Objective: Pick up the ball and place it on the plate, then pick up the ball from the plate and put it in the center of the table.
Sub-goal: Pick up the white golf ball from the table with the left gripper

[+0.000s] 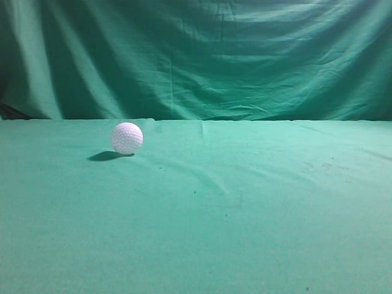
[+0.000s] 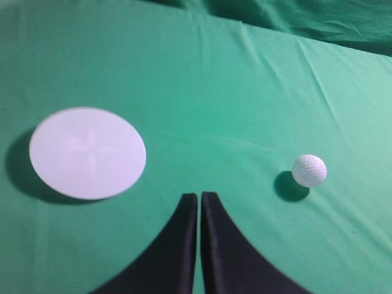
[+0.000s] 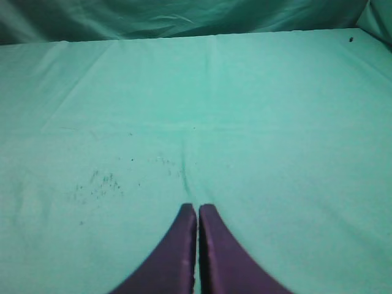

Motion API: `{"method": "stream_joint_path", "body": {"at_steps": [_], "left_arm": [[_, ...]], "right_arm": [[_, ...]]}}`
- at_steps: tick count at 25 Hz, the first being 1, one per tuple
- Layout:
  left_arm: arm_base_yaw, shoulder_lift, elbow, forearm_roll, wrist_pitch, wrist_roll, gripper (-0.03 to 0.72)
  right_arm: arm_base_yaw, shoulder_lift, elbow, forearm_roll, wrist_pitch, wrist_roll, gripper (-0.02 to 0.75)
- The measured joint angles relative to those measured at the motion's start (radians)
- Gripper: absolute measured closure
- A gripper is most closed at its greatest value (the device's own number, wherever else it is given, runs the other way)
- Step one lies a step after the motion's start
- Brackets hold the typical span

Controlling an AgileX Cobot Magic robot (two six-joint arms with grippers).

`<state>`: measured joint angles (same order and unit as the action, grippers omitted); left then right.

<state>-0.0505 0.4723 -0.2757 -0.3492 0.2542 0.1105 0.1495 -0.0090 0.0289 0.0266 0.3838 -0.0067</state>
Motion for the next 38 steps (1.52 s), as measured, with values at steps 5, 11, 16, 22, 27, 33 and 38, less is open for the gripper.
{"method": "stream_joint_path", "body": {"at_steps": [5,11,16,22,27,33,38], "left_arm": [[0.000,0.164,-0.020,-0.138,-0.045,0.033,0.688],[-0.051,0.386,-0.223,-0.163,0.206,0.371,0.688],[-0.143,0.638,-0.405,-0.148,0.385,0.486,0.688],[-0.263,0.884,-0.616,-0.027,0.423,0.498,0.688],[-0.283,1.051,-0.763,-0.011,0.437,0.482,0.688],[-0.348,1.225,-0.901,-0.009,0.459,0.470,0.480],[-0.360,1.329,-0.991,-0.018,0.471,0.407,0.109]], "right_arm": [[0.000,0.000,0.000,0.000,0.000,0.000,0.738],[0.000,0.000,0.000,0.000,0.000,0.000,0.738],[0.000,0.000,0.000,0.000,0.000,0.000,0.738],[0.000,0.000,0.000,0.000,0.000,0.000,0.738],[0.000,0.000,0.000,0.000,0.000,0.000,0.738],[0.000,0.000,0.000,0.000,0.000,0.000,0.738],[0.000,0.000,0.000,0.000,0.000,0.000,0.738]]}}
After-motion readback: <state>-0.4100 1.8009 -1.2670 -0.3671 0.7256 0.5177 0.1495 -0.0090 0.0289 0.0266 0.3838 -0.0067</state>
